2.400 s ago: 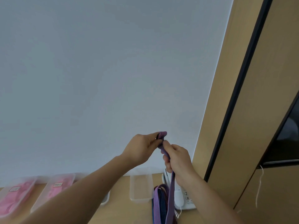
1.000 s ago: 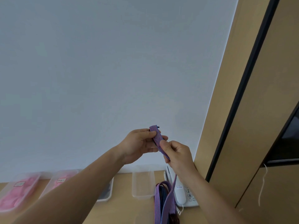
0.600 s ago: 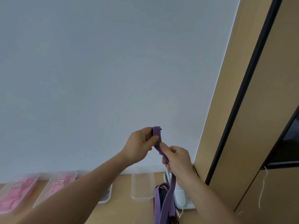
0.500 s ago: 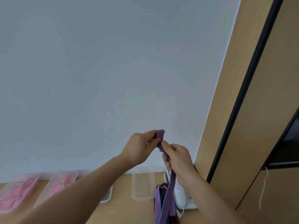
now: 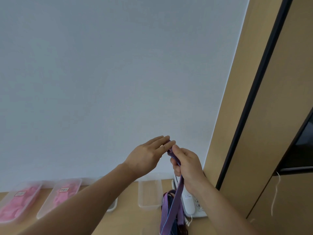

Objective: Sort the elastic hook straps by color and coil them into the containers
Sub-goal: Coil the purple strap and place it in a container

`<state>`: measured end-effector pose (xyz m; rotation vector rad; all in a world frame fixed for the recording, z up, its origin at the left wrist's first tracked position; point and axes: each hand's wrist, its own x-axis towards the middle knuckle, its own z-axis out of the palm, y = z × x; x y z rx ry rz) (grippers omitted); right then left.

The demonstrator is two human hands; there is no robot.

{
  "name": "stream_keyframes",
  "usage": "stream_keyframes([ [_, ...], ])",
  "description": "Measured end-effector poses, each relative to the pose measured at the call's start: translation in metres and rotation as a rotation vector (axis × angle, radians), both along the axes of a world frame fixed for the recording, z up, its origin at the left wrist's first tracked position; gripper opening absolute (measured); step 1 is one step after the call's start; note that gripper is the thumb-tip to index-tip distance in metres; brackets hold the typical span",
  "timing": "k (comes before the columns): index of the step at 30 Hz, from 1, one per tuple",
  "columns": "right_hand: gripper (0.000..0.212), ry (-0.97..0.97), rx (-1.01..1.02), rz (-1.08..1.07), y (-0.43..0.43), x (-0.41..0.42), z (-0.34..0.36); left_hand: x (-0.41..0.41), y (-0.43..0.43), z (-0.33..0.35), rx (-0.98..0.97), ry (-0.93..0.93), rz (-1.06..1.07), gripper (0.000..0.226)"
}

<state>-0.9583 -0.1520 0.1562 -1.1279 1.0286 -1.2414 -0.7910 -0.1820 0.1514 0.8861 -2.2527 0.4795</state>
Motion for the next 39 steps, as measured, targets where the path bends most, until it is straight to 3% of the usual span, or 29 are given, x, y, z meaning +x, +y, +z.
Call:
stream_keyframes([
  [2, 0.033, -0.001, -0.035, -0.013, 0.001, -0.005, 0.001, -0.003, 0.001, 0.003, 0.353, 0.290, 0.008, 0.059],
  [5, 0.032, 0.017, -0.096, -0.045, 0.004, -0.007, 0.002, -0.013, 0.005, 0.021, 1.122, 0.974, -0.084, 0.046],
  [7, 0.030, 0.031, -0.118, -0.052, 0.006, -0.005, 0.002, -0.017, 0.009, 0.031, 1.348, 1.094, -0.190, 0.035],
  [13, 0.036, 0.125, -0.184, -0.128, 0.011, -0.001, 0.000, -0.028, 0.020, 0.041, 1.131, 1.073, -0.259, 0.019],
  [20, 0.047, 0.201, -0.199, -0.193, 0.014, -0.001, 0.000, -0.026, 0.027, 0.041, 1.130, 1.053, -0.245, 0.023],
  [28, 0.041, 0.168, -0.084, -0.111, 0.016, 0.001, -0.002, -0.022, 0.025, 0.040, 0.924, 0.936, -0.123, 0.022],
  [35, 0.049, 0.251, -0.108, -0.083, 0.020, 0.001, 0.003, -0.014, 0.027, 0.032, 0.576, 0.701, 0.089, 0.022],
  [39, 0.051, 0.151, -0.072, -0.049, 0.022, 0.004, 0.009, -0.013, 0.031, 0.023, 0.306, 0.435, 0.102, 0.018],
])
